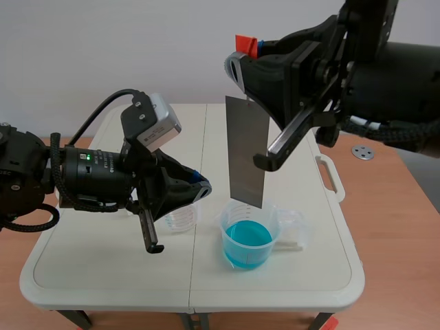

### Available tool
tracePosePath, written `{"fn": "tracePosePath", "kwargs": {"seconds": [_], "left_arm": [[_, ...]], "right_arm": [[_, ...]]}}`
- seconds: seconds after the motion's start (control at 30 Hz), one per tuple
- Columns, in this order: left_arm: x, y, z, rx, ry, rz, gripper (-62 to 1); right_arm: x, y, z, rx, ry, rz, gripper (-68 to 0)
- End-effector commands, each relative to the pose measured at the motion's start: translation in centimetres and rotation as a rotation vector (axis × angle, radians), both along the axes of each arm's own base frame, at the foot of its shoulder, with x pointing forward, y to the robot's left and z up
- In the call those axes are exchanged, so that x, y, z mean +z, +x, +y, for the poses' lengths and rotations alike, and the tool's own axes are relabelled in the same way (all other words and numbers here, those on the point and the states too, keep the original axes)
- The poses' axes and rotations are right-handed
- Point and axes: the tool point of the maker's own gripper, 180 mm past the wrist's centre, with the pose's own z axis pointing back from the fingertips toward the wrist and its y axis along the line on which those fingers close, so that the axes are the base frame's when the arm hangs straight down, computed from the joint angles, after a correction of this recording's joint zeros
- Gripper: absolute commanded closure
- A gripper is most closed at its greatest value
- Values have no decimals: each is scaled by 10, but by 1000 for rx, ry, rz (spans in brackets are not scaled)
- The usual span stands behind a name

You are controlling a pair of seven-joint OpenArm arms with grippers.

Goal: Hold the metal plate by the orange handle, dip it into the blue solution, take it out and point at it, then put the plate back in the beaker on the left.
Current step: 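Raise the plate and point at it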

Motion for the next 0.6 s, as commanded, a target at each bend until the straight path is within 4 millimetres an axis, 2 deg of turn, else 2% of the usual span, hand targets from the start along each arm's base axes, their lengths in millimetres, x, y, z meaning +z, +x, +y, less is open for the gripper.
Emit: {"fn": "tracePosePath", "kwargs": {"seconds": [0.0,0.37,0.57], "left_arm": [[7,2,-1,-3,-19,-16,-32],[6,2,-1,-4,-13,-18,-32],[2,1,6,-4,10,-22,-31]], "right_arm": [[10,-1,-2,4,14,-29,-15],[11,-1,-2,4,14,-29,-15],[11,-1,-2,4,14,-30,-15]]}}
